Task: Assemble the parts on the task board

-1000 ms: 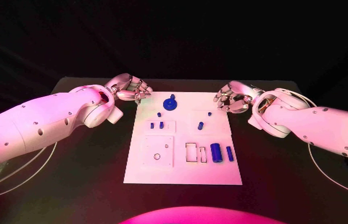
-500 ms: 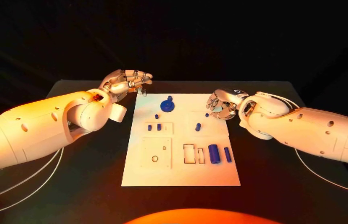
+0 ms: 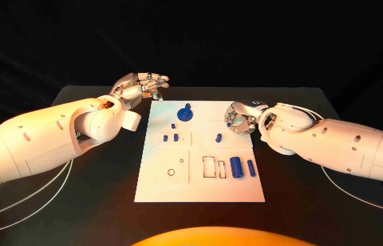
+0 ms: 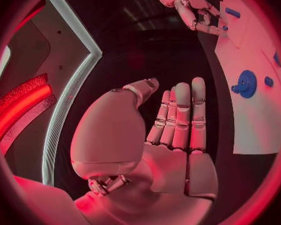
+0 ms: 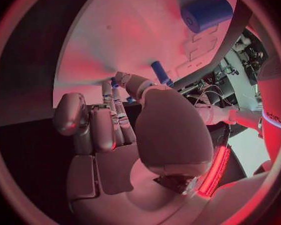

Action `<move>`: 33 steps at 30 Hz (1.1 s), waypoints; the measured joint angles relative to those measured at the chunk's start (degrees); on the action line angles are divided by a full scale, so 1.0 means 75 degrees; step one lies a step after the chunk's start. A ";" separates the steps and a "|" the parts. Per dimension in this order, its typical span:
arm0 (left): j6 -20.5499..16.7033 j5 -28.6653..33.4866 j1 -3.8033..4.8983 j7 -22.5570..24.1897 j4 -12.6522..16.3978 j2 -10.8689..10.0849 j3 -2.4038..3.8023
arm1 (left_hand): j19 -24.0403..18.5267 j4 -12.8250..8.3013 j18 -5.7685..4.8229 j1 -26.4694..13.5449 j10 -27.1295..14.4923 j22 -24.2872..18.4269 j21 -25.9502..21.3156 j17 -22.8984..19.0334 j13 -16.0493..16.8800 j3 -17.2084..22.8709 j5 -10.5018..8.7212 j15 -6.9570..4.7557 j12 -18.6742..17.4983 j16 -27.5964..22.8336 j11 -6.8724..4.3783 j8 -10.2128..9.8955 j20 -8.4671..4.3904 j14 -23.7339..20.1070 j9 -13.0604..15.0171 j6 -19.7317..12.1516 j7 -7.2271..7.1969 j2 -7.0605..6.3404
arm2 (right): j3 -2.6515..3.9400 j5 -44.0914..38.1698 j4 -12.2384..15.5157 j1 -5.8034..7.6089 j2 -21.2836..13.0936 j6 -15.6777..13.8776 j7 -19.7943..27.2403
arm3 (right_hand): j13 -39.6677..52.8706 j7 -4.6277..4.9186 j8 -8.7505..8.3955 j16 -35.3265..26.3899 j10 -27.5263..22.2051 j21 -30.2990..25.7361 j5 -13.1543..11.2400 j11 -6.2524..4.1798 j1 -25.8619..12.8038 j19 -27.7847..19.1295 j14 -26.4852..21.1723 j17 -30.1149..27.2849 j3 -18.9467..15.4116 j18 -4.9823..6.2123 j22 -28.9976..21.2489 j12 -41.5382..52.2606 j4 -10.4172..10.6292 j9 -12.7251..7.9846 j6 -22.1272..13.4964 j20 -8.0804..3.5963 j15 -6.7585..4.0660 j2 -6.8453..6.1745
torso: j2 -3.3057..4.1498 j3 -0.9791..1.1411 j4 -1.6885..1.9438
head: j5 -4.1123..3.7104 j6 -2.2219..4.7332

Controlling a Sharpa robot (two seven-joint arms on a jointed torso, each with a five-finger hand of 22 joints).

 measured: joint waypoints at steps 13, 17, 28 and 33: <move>0.0013 0.0049 0.0000 0.0015 0.0006 0.0002 0.0000 | -0.0001 0.0000 -0.0001 0.0000 0.0000 -0.0009 0.0000 -0.0008 -0.0001 0.0000 0.0000 0.0000 0.0000 0.0000 0.0000 0.0000 0.0000 0.0000 -0.0001 0.0000 0.0000 0.0000 | 0.0013 -0.0168 -0.0153 -0.0004 0.0173 0.0020 -0.0107 | 0.0036 -0.0067 0.0126 0.0242 0.0211 0.0363 -0.0010 -0.0095 0.0069 0.0142 0.0000 0.0126 0.0163 -0.0011 0.0306 0.0090 0.0013 0.0117 0.0205 -0.0051 0.0000 0.0135 | -0.0004 0.0005 -0.0001 | -0.0015 0.0000; 0.0018 0.0049 0.0000 0.0015 0.0008 0.0002 0.0000 | -0.0001 0.0000 -0.0001 0.0000 0.0000 -0.0016 -0.0032 -0.0008 -0.0001 0.0000 0.0000 0.0000 0.0000 0.0000 0.0000 0.0031 0.0000 0.0001 -0.0001 0.0000 0.0000 0.0000 | 0.0025 -0.0275 -0.0149 -0.0017 0.0203 0.0020 -0.0179 | 0.0048 -0.0156 0.0309 0.0348 0.0500 0.0606 -0.0318 -0.0169 0.0173 0.0247 -0.0024 0.0173 0.0307 -0.0119 0.0526 0.0198 -0.0055 0.0250 0.0435 -0.0111 -0.0040 0.0275 | -0.0003 0.0005 -0.0001 | -0.0018 -0.0018; 0.0033 0.0041 0.0001 0.0008 0.0008 -0.0006 0.0000 | 0.0027 -0.0021 -0.0001 0.0033 0.0001 -0.0026 -0.0032 -0.0015 -0.0002 -0.0021 0.0000 0.0000 0.0028 0.0000 0.0000 0.0031 -0.0028 0.0001 0.0005 0.0001 0.0000 0.0033 | 0.0034 -0.0743 -0.0041 -0.0053 0.0235 0.0003 -0.0457 | 0.0053 -0.0286 0.0548 0.0383 0.0674 0.2130 -0.0475 -0.0100 0.0313 0.0844 -0.0001 0.0016 0.0582 -0.0479 0.0585 0.0337 -0.0331 0.0560 0.0617 -0.0218 -0.0141 0.0417 | -0.0001 0.0010 -0.0008 | -0.0029 -0.0054; 0.0055 0.0032 0.0001 0.0004 0.0008 -0.0016 0.0000 | 0.0027 -0.0027 0.0000 0.0062 0.0001 -0.0033 -0.0031 -0.0022 -0.0002 -0.0026 0.0000 0.0000 0.0028 -0.0031 0.0000 0.0031 -0.0028 0.0001 0.0005 0.0001 0.0000 0.0004 | 0.0031 -0.0916 0.0002 -0.0066 0.0240 -0.0017 -0.0554 | 0.0054 -0.0286 0.0548 0.0374 0.0674 0.2188 -0.0490 -0.0100 0.0272 0.0844 -0.0001 -0.0023 0.0621 -0.0479 0.0585 0.0339 -0.0370 0.0605 0.0617 -0.0218 -0.0141 0.0476 | -0.0001 0.0010 -0.0009 | -0.0040 -0.0062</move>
